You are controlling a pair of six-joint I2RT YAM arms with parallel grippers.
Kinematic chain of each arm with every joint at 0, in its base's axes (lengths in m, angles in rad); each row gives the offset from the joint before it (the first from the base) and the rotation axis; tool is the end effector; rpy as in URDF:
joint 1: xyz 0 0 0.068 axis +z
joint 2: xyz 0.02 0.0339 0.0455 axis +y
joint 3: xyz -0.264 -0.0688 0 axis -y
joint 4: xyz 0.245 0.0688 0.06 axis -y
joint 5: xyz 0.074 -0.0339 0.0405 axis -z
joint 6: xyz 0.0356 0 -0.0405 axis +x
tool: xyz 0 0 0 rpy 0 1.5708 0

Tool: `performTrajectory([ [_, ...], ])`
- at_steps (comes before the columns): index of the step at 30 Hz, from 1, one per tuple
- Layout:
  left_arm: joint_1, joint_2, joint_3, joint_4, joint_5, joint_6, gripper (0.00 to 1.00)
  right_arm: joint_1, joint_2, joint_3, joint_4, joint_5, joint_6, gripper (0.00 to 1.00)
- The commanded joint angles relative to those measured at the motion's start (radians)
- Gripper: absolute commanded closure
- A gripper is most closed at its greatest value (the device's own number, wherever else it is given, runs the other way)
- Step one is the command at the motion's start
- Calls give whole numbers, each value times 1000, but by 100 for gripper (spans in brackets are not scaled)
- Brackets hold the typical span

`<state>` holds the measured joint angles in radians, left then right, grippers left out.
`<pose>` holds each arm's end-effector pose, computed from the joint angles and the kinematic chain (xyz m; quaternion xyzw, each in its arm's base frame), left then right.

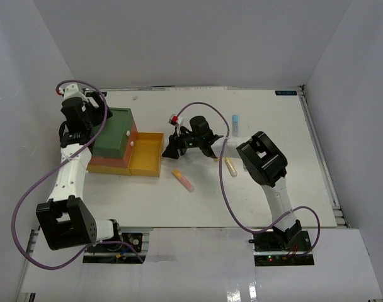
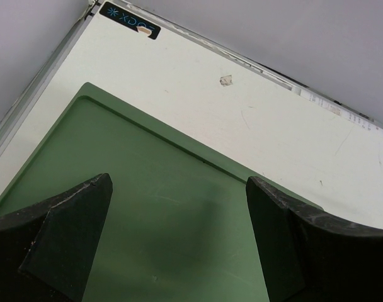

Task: Sort the stationery into containers
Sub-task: Open the drawer in the storage box, then pick up the pen from the center of the board.

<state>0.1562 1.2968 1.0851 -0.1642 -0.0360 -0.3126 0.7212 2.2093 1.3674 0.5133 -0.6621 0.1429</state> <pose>0.2987 0.0483 0.3346 -0.2018 0.8017 -0.0291 0.5619 0.3475 0.3346 0.1498 -0.4006 0.6832 0.4705 0.3891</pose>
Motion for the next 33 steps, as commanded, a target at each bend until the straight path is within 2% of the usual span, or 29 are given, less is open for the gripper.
performTrajectory([
  [1,-3,-4,-25,-115,82,-11,2,-6,-121,-28,-67,73,-80,38],
  [3,-1,-16,-10,-130,90,-13,2,-8,-154,-39,-102,122,-114,33],
  [9,-1,-62,97,-248,117,-28,2,-8,-348,-169,-166,269,-132,27],
  [12,-3,-96,159,-337,131,-43,2,-8,-505,-270,-212,415,-131,22],
  [16,-7,-169,196,-461,159,-120,2,-8,-781,-381,-320,636,-126,21],
  [17,-9,-185,188,-494,171,-135,2,-9,-828,-427,-340,732,-121,18],
  [18,-15,-198,184,-506,183,-146,2,-9,-926,-451,-370,769,-114,15],
  [20,-36,-241,171,-535,214,-187,2,-11,-1023,-502,-394,864,-97,12],
  [21,-46,-251,170,-546,217,-197,2,-9,-1118,-554,-413,890,-89,6],
  [23,-82,-272,171,-578,212,-238,2,-11,-1207,-608,-426,970,-57,2],
  [26,-189,-275,167,-589,205,-310,2,-11,-1376,-717,-443,1056,-10,10],
  [30,-361,-223,193,-609,130,-381,2,-11,-1566,-835,-455,1122,20,10],
  [33,-475,-164,213,-609,58,-440,2,-12,-1631,-861,-490,1159,14,10],
])
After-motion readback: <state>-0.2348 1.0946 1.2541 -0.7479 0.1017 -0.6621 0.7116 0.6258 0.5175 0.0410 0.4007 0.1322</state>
